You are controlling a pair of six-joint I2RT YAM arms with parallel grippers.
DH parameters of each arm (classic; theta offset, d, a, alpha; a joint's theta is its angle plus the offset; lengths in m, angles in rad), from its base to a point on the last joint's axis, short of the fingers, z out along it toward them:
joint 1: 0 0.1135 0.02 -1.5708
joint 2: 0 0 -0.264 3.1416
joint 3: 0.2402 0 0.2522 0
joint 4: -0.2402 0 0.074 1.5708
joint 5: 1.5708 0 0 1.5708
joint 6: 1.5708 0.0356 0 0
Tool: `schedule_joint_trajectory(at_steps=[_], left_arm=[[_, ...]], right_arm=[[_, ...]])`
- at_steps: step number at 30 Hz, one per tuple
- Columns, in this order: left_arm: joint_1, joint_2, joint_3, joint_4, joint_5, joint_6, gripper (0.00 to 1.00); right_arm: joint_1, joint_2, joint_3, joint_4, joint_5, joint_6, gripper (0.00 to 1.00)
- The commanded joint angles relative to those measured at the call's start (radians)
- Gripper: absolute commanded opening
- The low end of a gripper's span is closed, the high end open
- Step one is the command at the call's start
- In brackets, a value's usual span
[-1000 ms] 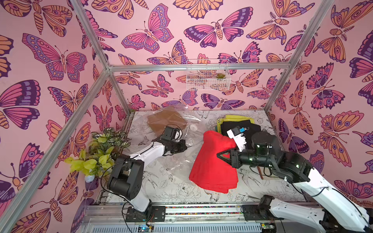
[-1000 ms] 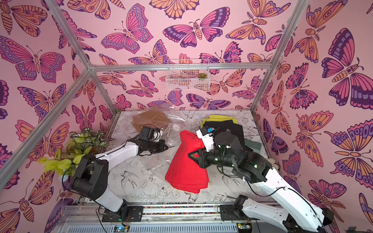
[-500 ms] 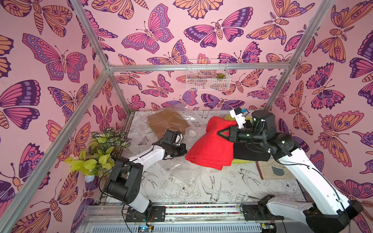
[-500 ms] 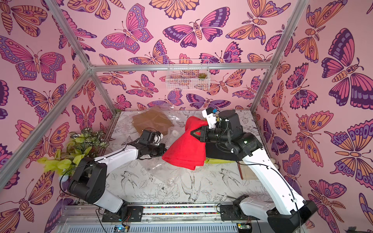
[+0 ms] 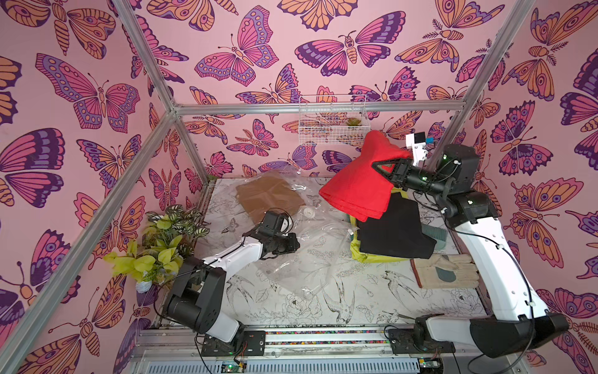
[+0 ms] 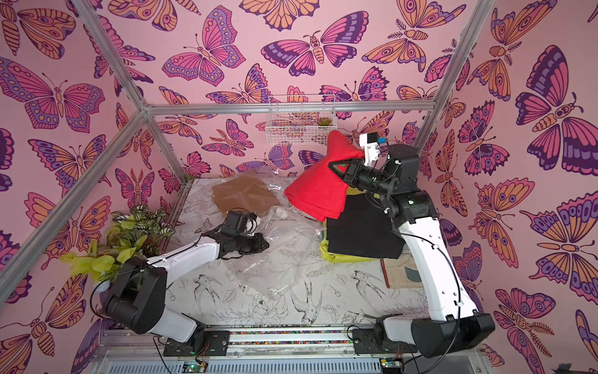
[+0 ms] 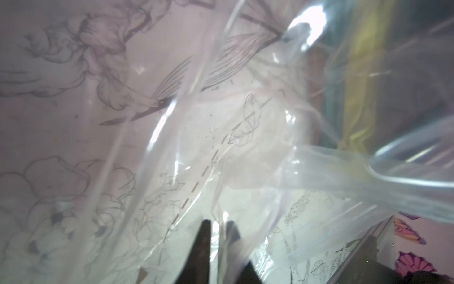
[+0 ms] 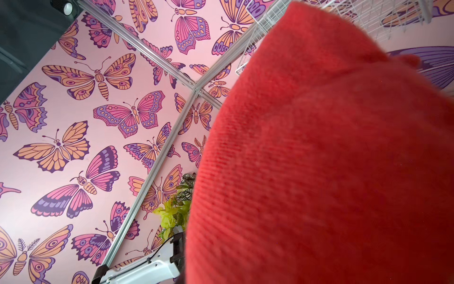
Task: Take the trousers out of the vacuum bag
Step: Place the trousers at the center of the board.
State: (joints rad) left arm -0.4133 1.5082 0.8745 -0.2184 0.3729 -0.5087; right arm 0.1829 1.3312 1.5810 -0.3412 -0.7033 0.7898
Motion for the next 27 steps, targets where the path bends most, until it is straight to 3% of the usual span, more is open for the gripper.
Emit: schedule_joint_trajectory(at_steps=[1,5,8,10,17,27], left_arm=[[-0.004,-0.069,0.011,-0.034,0.023,0.012,0.42],[-0.025,-0.150,0.054,-0.085,0.033,0.024,0.81],[-0.055,-0.223,0.086,-0.131,0.007,0.045,0.95],[-0.074,-0.289,0.108,-0.167,-0.016,0.061,0.99],[-0.203,-0.368,0.251,-0.321,-0.179,0.162,1.00],[-0.379,-0.186,0.459,-0.354,-0.446,0.263,1.00]], right_arm=[[-0.002,-0.005,-0.017,0.116,0.040,0.036,0.00],[-0.002,-0.003,-0.082,0.117,0.177,0.082,0.00],[0.000,0.003,-0.111,0.092,0.253,0.107,0.00],[0.001,0.007,-0.122,0.068,0.294,0.116,0.00],[0.029,0.012,-0.124,-0.050,0.452,0.134,0.00],[0.150,0.060,-0.082,-0.116,0.630,0.175,0.00]])
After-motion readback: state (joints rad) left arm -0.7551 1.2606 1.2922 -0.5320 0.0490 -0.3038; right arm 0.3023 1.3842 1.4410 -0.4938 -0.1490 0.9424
